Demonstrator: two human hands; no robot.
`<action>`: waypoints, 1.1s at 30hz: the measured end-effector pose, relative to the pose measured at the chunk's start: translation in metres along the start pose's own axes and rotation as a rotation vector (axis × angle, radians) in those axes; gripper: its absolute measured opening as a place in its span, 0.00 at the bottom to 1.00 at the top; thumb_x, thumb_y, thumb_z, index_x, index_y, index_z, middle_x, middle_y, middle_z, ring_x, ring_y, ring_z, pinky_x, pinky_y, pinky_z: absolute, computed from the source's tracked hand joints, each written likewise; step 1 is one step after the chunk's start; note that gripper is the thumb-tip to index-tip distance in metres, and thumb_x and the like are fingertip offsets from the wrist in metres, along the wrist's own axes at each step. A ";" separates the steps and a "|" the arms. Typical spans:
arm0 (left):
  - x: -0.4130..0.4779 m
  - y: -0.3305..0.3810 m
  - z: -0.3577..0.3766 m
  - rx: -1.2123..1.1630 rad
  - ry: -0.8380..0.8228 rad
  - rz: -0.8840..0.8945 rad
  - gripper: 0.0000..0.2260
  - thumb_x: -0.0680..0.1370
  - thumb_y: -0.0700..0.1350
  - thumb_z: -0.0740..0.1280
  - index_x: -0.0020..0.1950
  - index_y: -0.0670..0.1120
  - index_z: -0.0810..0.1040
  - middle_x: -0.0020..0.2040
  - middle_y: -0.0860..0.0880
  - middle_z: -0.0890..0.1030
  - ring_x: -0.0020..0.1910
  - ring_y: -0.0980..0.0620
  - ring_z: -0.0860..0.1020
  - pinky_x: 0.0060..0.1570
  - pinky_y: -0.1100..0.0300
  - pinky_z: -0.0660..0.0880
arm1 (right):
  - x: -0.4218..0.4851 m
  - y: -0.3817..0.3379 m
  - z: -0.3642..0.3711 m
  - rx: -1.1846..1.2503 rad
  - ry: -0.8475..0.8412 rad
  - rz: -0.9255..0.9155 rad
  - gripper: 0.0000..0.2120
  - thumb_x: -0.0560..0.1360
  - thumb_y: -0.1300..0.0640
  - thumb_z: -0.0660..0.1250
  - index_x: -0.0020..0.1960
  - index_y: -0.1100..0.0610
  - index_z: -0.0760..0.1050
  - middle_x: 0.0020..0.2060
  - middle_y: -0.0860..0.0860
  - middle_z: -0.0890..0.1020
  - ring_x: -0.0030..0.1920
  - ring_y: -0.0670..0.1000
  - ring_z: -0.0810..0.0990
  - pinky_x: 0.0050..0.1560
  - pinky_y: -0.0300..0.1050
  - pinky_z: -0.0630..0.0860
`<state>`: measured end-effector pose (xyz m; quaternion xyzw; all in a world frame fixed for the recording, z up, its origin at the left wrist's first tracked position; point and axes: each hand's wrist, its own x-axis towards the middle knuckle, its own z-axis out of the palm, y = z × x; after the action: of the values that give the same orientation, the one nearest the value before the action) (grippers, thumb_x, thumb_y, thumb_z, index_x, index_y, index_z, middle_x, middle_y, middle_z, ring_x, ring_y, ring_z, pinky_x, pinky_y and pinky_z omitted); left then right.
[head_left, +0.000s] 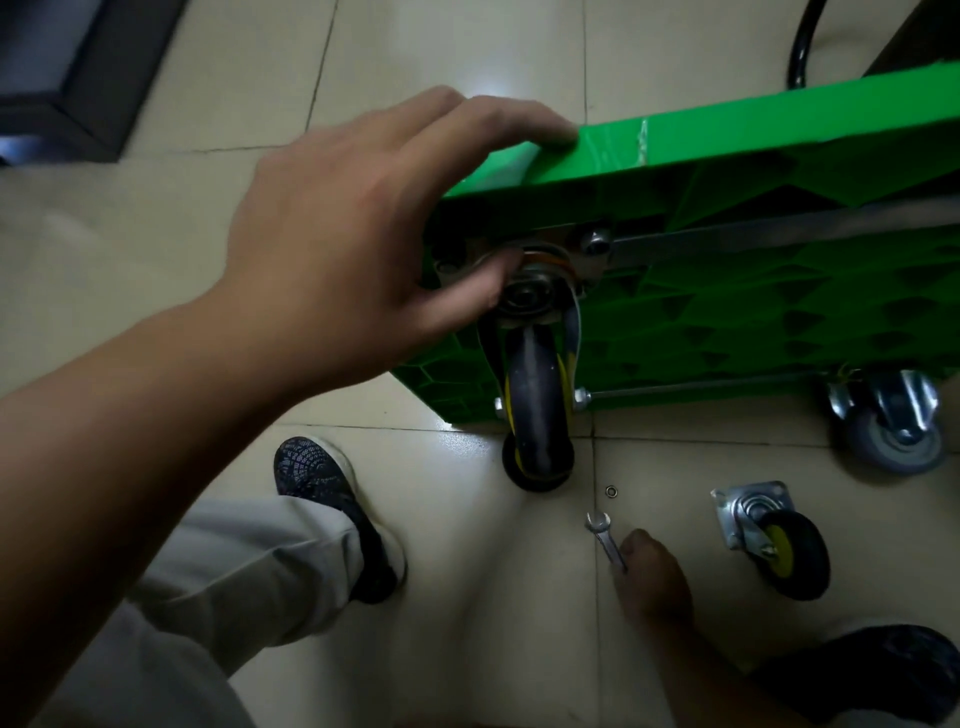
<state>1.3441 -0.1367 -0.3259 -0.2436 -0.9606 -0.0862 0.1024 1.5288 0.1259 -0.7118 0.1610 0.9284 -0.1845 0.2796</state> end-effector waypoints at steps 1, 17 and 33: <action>0.000 0.001 -0.001 -0.003 -0.007 -0.004 0.24 0.78 0.58 0.64 0.75 0.60 0.68 0.64 0.55 0.77 0.57 0.46 0.78 0.44 0.48 0.75 | -0.001 -0.001 0.001 0.003 -0.021 -0.009 0.06 0.76 0.55 0.71 0.46 0.55 0.74 0.46 0.52 0.80 0.48 0.54 0.81 0.45 0.47 0.78; 0.015 0.005 -0.017 -0.270 -0.152 0.001 0.25 0.77 0.58 0.69 0.74 0.64 0.68 0.65 0.54 0.74 0.59 0.49 0.76 0.50 0.55 0.72 | -0.092 -0.077 -0.332 -0.254 0.119 -0.644 0.07 0.80 0.43 0.66 0.52 0.44 0.71 0.40 0.41 0.79 0.41 0.45 0.80 0.39 0.45 0.75; 0.017 0.009 -0.011 -0.176 -0.129 -0.028 0.32 0.76 0.54 0.72 0.78 0.63 0.63 0.72 0.53 0.74 0.67 0.47 0.75 0.58 0.52 0.72 | -0.124 -0.151 -0.406 -0.417 0.740 -0.935 0.08 0.79 0.49 0.66 0.50 0.51 0.83 0.42 0.48 0.82 0.36 0.56 0.80 0.33 0.46 0.73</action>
<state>1.3352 -0.1239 -0.3100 -0.2433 -0.9572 -0.1558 0.0176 1.3799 0.1442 -0.2873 -0.2664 0.9523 -0.0345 -0.1445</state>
